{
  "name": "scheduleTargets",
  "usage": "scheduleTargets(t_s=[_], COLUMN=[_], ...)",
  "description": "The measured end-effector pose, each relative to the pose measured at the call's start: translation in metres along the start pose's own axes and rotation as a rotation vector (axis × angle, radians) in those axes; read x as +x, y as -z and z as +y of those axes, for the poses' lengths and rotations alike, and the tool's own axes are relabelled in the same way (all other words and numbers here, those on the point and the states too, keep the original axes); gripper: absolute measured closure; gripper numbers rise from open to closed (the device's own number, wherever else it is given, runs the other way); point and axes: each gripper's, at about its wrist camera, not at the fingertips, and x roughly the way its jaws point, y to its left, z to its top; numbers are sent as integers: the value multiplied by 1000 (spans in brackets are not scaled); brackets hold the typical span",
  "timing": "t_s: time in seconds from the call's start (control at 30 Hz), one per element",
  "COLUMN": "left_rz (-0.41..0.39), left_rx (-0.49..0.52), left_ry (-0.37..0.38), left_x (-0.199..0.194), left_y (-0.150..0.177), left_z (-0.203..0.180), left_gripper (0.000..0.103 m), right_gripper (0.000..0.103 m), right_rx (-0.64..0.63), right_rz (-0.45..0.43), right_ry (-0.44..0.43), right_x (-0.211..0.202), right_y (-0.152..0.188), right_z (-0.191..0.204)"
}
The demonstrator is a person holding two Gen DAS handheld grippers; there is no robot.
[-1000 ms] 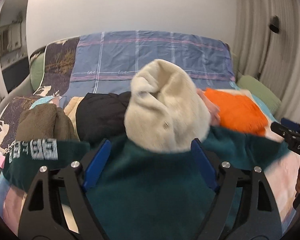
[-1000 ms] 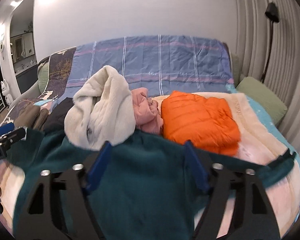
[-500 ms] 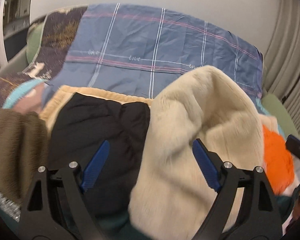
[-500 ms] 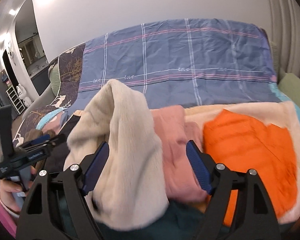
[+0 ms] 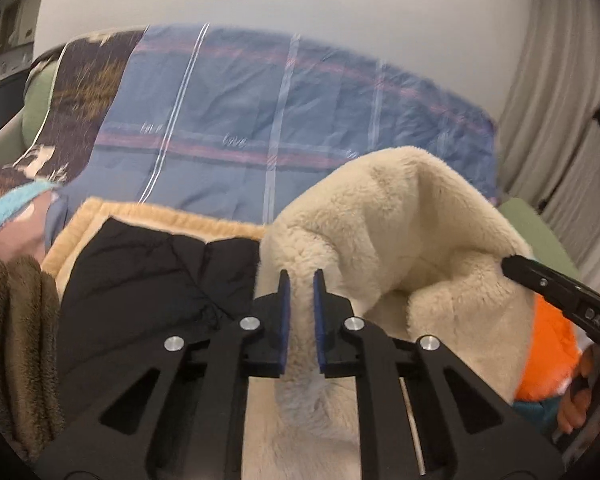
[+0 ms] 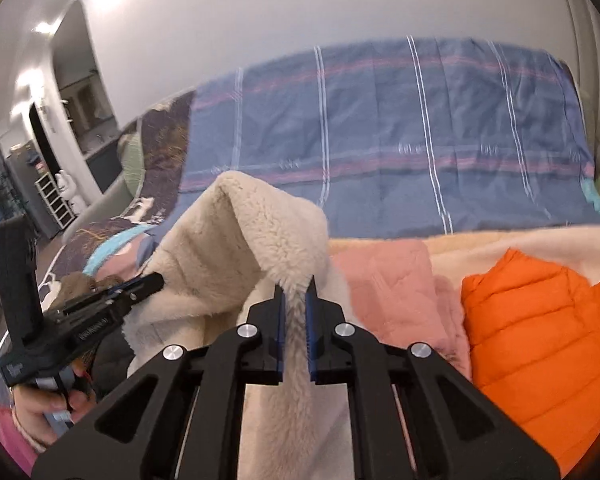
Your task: Fold large clothes
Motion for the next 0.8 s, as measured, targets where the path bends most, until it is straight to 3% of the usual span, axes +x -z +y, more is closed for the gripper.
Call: scheduleTargets(t_s=[0.07, 0.2, 0.33, 0.37, 0.43, 0.47, 0.5, 0.67, 0.73, 0.8], left_rz=[-34, -105, -57, -43, -18, -17, -21, -25, 11, 51], left_rx=[21, 125, 137, 134, 130, 127, 128, 152, 108, 62], left_ry=[40, 79, 157, 166, 166, 152, 141, 92, 146, 198], left_x=[-33, -108, -167, -177, -197, -211, -220, -243, -240, -231], left_y=[6, 45, 114, 129, 159, 177, 187, 209, 208, 211], left_z=[-6, -15, -6, -3, 2, 5, 9, 7, 1, -4], left_gripper=[93, 92, 90, 87, 67, 62, 57, 44, 32, 27], right_gripper=[95, 95, 93, 91, 83, 77, 69, 65, 55, 42], right_rx=[-26, -194, -232, -235, -257, -253, -242, -158, -124, -91], right_rz=[-31, -84, -37, -6, 74, 86, 87, 96, 80, 46], right_ry=[-37, -32, -69, -76, -52, -28, -18, -4, 3, -5], right_x=[-27, -97, -149, -154, -166, -175, -183, -201, -204, -208], right_y=[12, 71, 152, 165, 206, 223, 232, 250, 246, 242], right_z=[3, 20, 23, 22, 22, 21, 19, 13, 14, 16])
